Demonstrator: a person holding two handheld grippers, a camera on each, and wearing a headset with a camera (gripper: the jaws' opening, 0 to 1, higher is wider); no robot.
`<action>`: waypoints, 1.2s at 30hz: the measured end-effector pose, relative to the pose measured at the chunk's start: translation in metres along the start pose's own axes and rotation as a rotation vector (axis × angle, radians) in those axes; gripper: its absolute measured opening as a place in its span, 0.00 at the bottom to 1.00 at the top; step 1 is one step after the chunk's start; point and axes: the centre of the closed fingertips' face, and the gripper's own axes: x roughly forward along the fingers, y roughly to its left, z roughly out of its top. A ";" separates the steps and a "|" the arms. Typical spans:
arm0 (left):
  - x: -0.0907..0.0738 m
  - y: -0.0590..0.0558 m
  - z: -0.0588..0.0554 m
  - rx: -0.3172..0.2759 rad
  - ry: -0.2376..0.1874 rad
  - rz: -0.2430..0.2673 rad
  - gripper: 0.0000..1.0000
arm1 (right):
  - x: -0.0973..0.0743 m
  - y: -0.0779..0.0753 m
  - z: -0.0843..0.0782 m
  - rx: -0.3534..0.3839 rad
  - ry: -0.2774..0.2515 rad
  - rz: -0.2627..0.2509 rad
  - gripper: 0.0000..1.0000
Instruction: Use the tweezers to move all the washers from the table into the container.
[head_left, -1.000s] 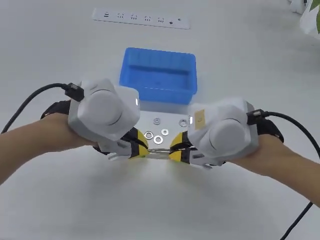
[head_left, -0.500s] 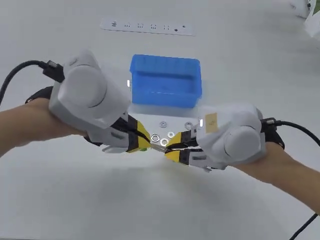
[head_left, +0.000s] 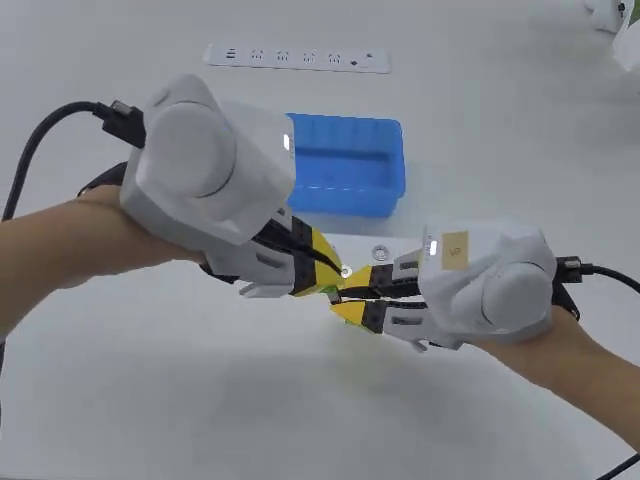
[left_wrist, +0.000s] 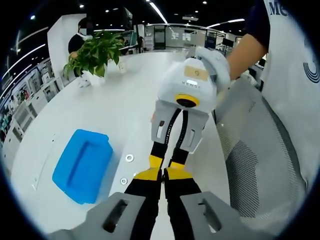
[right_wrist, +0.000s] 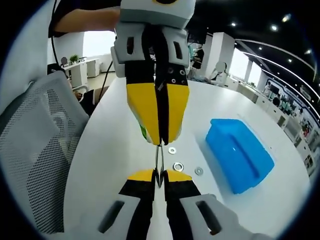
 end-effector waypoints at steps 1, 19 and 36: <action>0.001 0.000 0.002 -0.002 -0.010 -0.002 0.06 | 0.000 0.000 0.000 0.003 -0.002 -0.001 0.08; 0.007 0.002 0.011 0.054 -0.063 0.002 0.07 | -0.004 -0.001 -0.003 0.021 -0.022 -0.001 0.08; -0.001 -0.004 0.017 0.108 -0.108 0.023 0.05 | -0.005 -0.005 0.006 0.040 -0.049 -0.019 0.09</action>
